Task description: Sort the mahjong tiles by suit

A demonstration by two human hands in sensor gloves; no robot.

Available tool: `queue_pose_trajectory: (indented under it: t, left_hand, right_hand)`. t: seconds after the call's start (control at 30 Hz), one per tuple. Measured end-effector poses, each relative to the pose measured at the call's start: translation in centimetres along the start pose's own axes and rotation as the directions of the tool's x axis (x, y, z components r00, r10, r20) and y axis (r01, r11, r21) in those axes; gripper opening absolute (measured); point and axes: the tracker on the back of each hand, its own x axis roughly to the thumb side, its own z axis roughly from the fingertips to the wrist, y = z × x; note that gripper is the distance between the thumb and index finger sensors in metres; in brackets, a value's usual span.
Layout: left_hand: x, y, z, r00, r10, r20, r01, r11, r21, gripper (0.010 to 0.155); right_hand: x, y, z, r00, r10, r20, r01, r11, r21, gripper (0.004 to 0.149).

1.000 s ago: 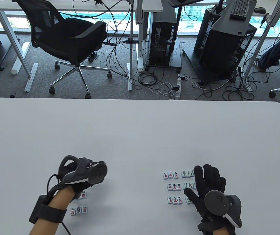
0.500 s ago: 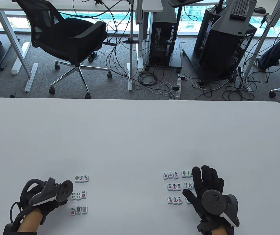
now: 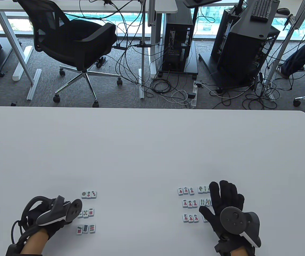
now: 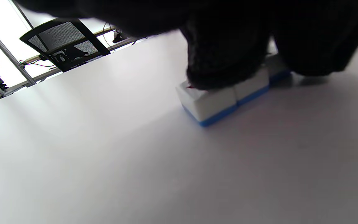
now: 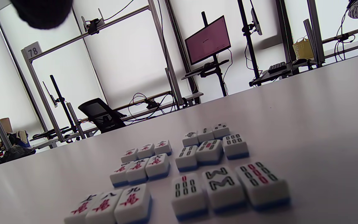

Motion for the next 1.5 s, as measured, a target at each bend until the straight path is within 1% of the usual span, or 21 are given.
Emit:
queue_pose_trajectory:
  t: [0.13, 0.23, 0.3, 0.37, 0.43, 0.53, 0.63, 0.7, 0.9, 1.07, 1.27, 1.37, 1.5]
  left_hand:
    - [-0.5, 1.5, 0.8, 0.999, -0.015, -0.048, 0.018, 0.997, 0.077, 0.071]
    - [-1.5, 3.5, 1.6, 0.996, -0.008, -0.088, 0.021, 0.988, 0.153, 0.075]
    - [-2.1, 4.9, 2.2, 0.995, 0.027, -0.1, -0.005, 0.978, 0.211, 0.081]
    - [-2.7, 6.6, 3.0, 0.991, 0.092, -0.101, -0.058, 0.951, 0.305, 0.087]
    - [-3.1, 7.8, 3.7, 0.982, 0.159, -0.098, -0.113, 0.922, 0.37, 0.093]
    - [-3.4, 8.7, 4.6, 0.964, 0.26, -0.061, -0.209, 0.876, 0.434, 0.098]
    - [-3.3, 8.5, 5.0, 0.944, 0.329, -0.018, -0.283, 0.838, 0.466, 0.099]
    - [-3.0, 8.0, 4.9, 0.938, 0.347, -0.016, -0.301, 0.833, 0.465, 0.099]
    - [-2.3, 5.8, 4.0, 0.946, 0.322, -0.036, -0.273, 0.852, 0.446, 0.1]
    - [-1.9, 4.4, 3.3, 0.94, 0.339, -0.029, -0.298, 0.861, 0.413, 0.1]
    - [-2.5, 3.1, 3.9, 0.942, 0.329, -0.064, -0.277, 0.87, 0.409, 0.099]
    - [-2.8, 2.8, 4.1, 0.925, 0.377, -0.052, -0.326, 0.855, 0.403, 0.098]
    - [-2.8, 2.8, 4.2, 0.925, 0.377, -0.044, -0.328, 0.852, 0.408, 0.098]
  right_hand:
    - [0.0, 0.0, 0.0, 1.0, 0.0, -0.002, 0.0, 1.0, -0.002, 0.082]
    - [-0.1, 0.0, 0.0, 1.0, 0.005, -0.005, -0.005, 1.0, -0.002, 0.082]
    - [-0.1, -0.1, 0.0, 1.0, 0.007, -0.006, -0.007, 1.0, -0.002, 0.082]
    - [-0.1, -0.1, 0.1, 1.0, 0.011, -0.008, -0.011, 1.0, -0.003, 0.082]
    - [-0.1, -0.1, 0.1, 1.0, 0.015, -0.012, -0.016, 1.0, -0.005, 0.082]
    - [-0.1, -0.1, 0.1, 1.0, 0.017, -0.014, -0.017, 1.0, -0.003, 0.082]
    - [0.0, -0.1, 0.1, 1.0, 0.02, -0.014, -0.02, 1.0, -0.004, 0.082]
    - [0.0, -0.1, 0.1, 1.0, 0.021, -0.013, -0.021, 1.0, -0.005, 0.082]
    - [0.0, -0.1, 0.1, 0.999, 0.034, -0.015, -0.034, 0.999, -0.005, 0.082]
    - [0.0, 0.1, 0.1, 0.998, 0.053, -0.022, -0.053, 0.999, 0.007, 0.082]
    - [-0.1, 0.1, 0.0, 0.998, 0.06, -0.028, -0.059, 0.998, 0.009, 0.083]
    - [0.0, 0.2, 0.0, 0.997, 0.074, -0.028, -0.074, 0.997, 0.01, 0.083]
    - [0.2, 0.5, 0.0, 0.994, 0.105, -0.028, -0.105, 0.994, 0.014, 0.083]
